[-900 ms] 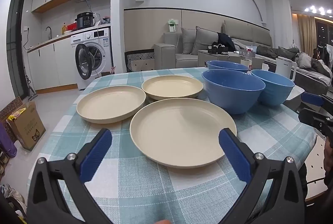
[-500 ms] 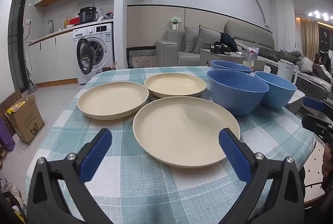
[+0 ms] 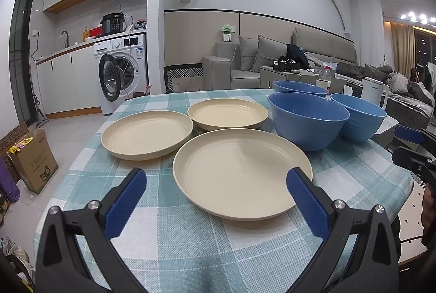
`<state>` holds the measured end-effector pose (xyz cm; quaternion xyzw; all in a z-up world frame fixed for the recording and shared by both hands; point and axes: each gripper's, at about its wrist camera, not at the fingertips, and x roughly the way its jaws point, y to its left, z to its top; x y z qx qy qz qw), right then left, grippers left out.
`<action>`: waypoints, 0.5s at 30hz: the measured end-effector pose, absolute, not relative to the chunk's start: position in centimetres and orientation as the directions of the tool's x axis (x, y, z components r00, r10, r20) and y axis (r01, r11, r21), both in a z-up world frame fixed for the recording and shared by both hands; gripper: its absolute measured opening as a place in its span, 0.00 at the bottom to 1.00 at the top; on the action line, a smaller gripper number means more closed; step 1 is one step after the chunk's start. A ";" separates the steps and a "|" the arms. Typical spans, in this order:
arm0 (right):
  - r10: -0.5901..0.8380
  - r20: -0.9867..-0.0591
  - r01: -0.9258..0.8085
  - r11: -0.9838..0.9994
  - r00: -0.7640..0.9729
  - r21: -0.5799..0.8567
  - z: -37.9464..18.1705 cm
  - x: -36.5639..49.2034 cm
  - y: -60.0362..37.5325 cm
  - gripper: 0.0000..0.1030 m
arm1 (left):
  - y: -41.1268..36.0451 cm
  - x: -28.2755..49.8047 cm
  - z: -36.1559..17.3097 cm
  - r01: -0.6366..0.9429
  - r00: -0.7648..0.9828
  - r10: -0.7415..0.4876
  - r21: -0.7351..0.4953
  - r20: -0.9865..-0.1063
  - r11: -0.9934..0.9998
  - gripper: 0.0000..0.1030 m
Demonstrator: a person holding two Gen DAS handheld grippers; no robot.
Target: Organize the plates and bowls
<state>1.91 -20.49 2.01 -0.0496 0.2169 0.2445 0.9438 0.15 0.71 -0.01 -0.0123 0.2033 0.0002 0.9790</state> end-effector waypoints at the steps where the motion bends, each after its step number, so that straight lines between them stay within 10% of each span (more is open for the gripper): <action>1: 0.440 -0.435 -0.482 0.876 0.786 0.016 2.0 2.0 -20.5 1.00 | 0.7 0.1 0.0 -0.006 0.918 -0.003 -0.023 -0.398 1.000 1.00; 15: 0.441 -0.441 -0.482 0.876 0.782 0.021 2.0 2.2 -20.4 1.00 | 0.7 0.1 0.1 -0.001 0.919 -0.011 -0.032 -0.394 1.000 1.00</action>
